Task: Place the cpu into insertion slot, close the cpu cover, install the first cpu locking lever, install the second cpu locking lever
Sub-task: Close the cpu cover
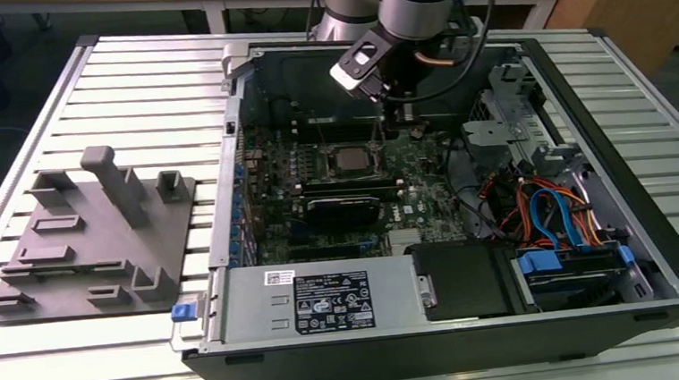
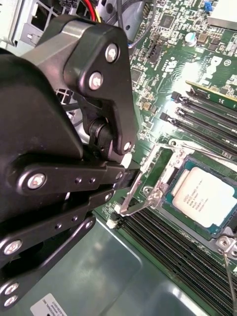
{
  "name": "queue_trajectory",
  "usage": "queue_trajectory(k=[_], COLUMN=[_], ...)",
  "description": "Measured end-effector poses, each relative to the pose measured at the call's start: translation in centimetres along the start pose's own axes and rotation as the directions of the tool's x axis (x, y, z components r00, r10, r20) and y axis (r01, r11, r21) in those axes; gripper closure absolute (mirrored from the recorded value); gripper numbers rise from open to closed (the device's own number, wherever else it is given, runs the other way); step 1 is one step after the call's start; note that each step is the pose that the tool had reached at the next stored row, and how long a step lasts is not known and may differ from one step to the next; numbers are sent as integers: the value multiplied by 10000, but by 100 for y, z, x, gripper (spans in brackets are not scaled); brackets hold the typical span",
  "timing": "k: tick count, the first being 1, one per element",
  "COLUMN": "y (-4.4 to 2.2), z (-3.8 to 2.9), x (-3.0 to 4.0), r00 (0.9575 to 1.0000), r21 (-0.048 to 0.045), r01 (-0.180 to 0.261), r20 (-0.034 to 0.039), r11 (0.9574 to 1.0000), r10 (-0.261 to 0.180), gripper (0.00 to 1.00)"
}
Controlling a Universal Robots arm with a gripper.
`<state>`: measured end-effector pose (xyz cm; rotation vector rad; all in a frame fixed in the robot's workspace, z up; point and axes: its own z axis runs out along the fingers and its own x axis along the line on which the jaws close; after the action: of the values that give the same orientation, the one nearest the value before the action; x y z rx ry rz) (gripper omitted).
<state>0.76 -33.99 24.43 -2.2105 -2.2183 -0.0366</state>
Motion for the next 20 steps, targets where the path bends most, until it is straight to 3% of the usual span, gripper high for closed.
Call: queue_trajectory(k=[15, 20], y=[-31, -145], z=[2, 25], x=[0, -1], r00=[10000, 10000], r21=[12, 13], r01=[0, 1], r20=[-1, 0], r11=[10000, 10000], r10=[0, -1], gripper=[90, 90])
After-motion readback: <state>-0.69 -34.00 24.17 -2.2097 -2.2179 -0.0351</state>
